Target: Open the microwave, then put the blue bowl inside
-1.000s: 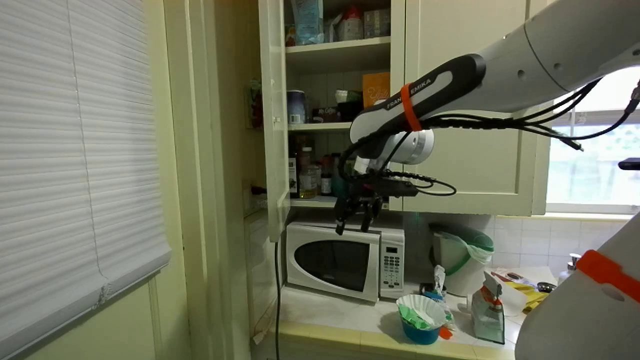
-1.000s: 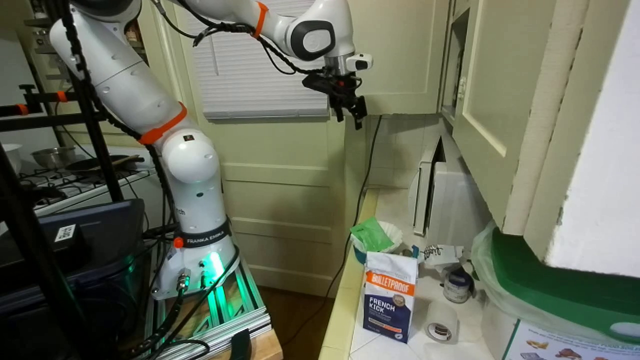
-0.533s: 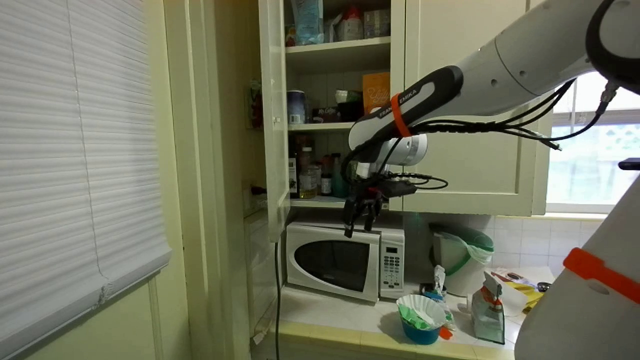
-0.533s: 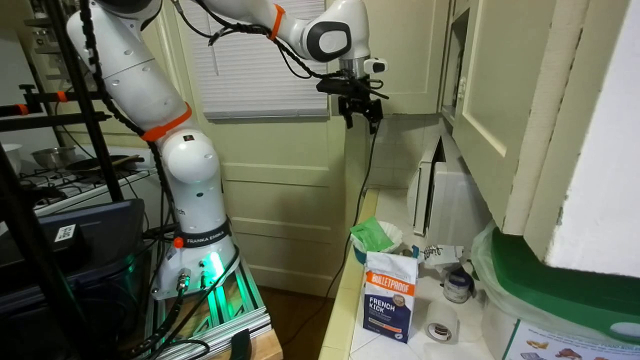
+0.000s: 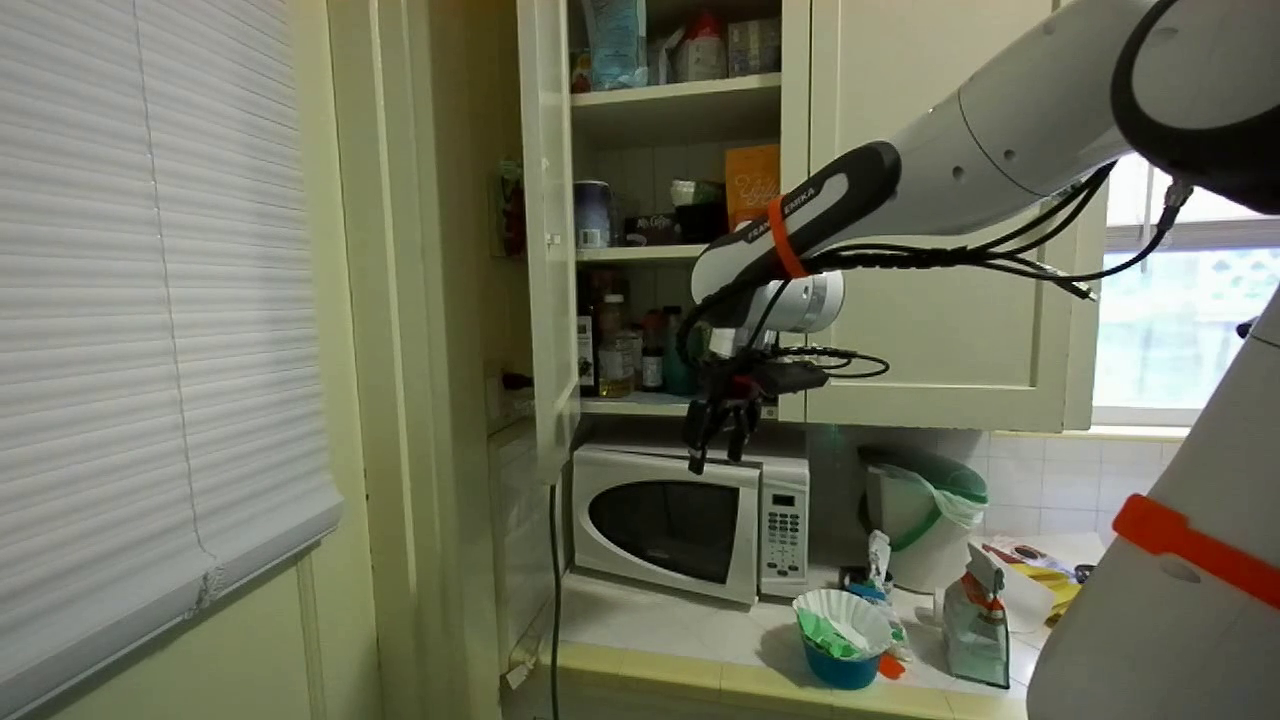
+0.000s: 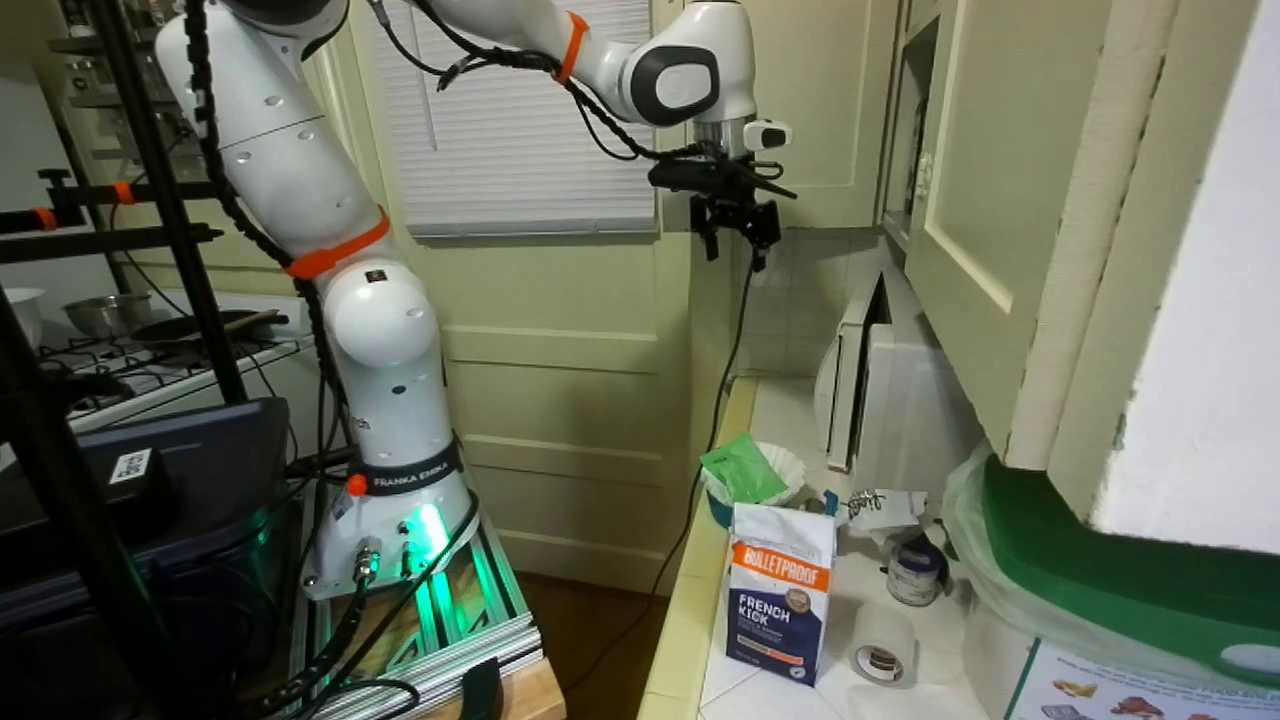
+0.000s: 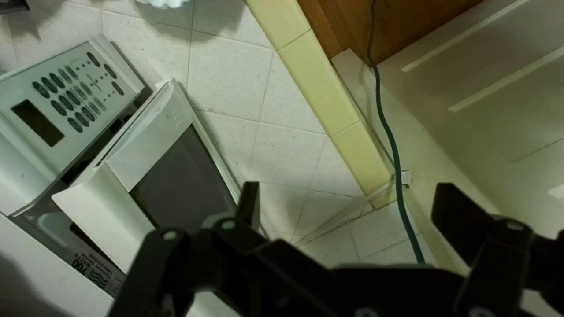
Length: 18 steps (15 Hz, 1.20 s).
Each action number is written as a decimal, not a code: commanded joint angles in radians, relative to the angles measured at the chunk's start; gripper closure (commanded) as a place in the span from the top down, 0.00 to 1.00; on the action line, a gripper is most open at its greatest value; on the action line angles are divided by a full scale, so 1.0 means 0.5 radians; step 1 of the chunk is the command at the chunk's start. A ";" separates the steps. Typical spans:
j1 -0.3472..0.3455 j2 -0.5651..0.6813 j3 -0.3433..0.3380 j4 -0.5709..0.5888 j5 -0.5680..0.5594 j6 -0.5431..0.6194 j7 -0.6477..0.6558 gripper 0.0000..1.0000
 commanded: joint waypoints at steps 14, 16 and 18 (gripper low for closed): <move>-0.209 0.242 -0.023 -0.033 -0.603 0.567 -0.244 1.00; -0.243 0.268 -0.021 -0.045 -0.683 0.649 -0.205 1.00; -0.272 0.298 -0.025 -0.053 -0.744 0.715 -0.191 1.00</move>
